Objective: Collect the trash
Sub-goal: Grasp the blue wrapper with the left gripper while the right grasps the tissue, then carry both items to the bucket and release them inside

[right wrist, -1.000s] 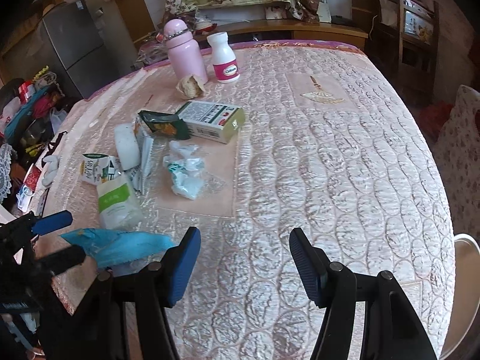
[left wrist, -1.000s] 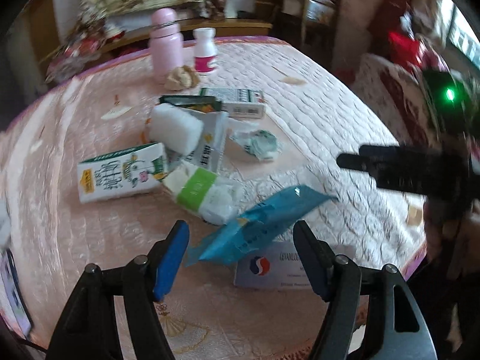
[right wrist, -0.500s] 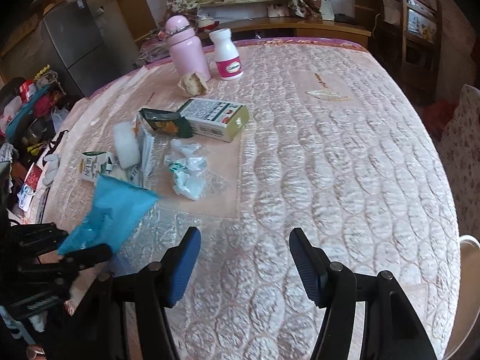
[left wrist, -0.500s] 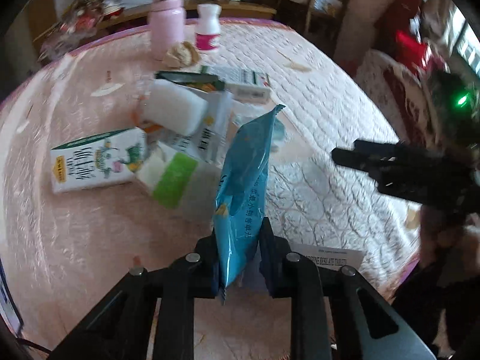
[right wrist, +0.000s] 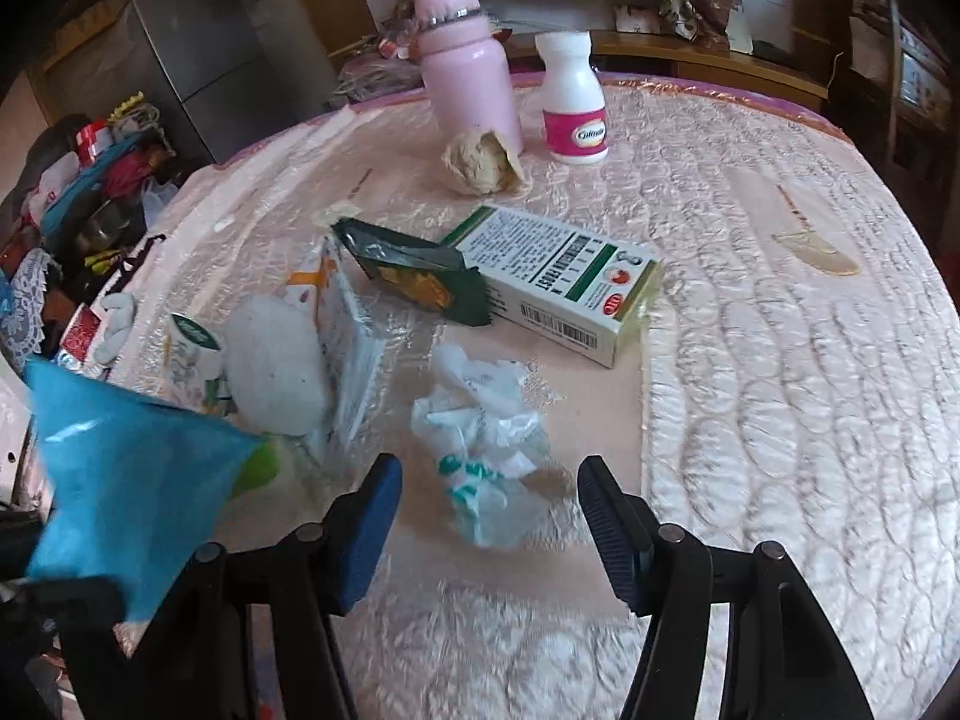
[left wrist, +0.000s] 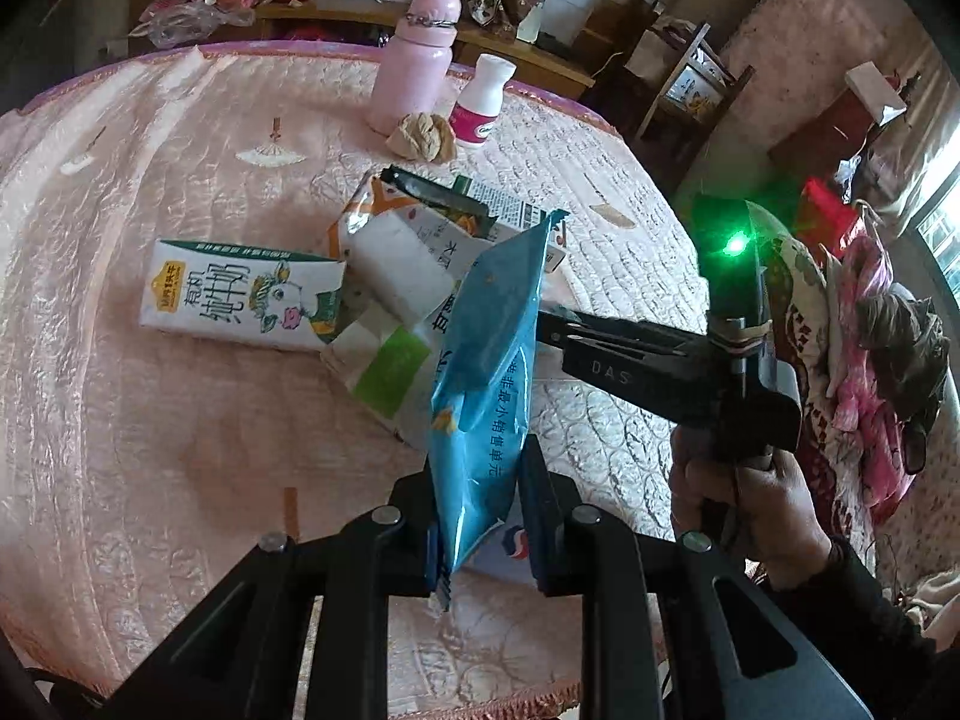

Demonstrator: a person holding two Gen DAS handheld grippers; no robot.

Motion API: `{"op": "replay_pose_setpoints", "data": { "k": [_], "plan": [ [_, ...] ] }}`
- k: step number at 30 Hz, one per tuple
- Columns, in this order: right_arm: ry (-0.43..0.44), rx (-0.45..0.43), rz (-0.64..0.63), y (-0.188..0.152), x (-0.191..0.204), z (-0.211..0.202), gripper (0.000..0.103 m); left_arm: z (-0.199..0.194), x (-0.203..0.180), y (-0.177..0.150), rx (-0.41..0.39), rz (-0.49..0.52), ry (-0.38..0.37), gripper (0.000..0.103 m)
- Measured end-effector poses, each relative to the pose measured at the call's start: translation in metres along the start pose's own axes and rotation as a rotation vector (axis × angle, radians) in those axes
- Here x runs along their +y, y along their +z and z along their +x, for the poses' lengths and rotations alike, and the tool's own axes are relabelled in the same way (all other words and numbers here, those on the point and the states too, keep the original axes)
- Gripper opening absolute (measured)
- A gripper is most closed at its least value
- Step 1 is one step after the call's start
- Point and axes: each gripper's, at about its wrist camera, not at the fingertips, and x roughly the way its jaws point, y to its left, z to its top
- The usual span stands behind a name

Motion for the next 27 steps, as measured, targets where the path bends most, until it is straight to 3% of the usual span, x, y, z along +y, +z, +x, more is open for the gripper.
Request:
{"op": "replay_pose_setpoints", "data": {
  "k": [3, 9, 27],
  "plan": [
    [0.025, -0.011, 0.026, -0.005, -0.006, -0.005, 0.027, 0.003, -0.007, 0.001, -0.009, 0.007, 0.001, 0.023],
    [0.02, -0.093, 0.066, -0.026, -0.032, -0.056, 0.027, 0.018, -0.036, 0.007, -0.011, 0.026, -0.013, 0.023],
    [-0.149, -0.184, 0.309, -0.11, -0.139, -0.169, 0.027, 0.069, -0.174, 0.003, -0.005, 0.254, -0.001, 0.023]
  ]
}}
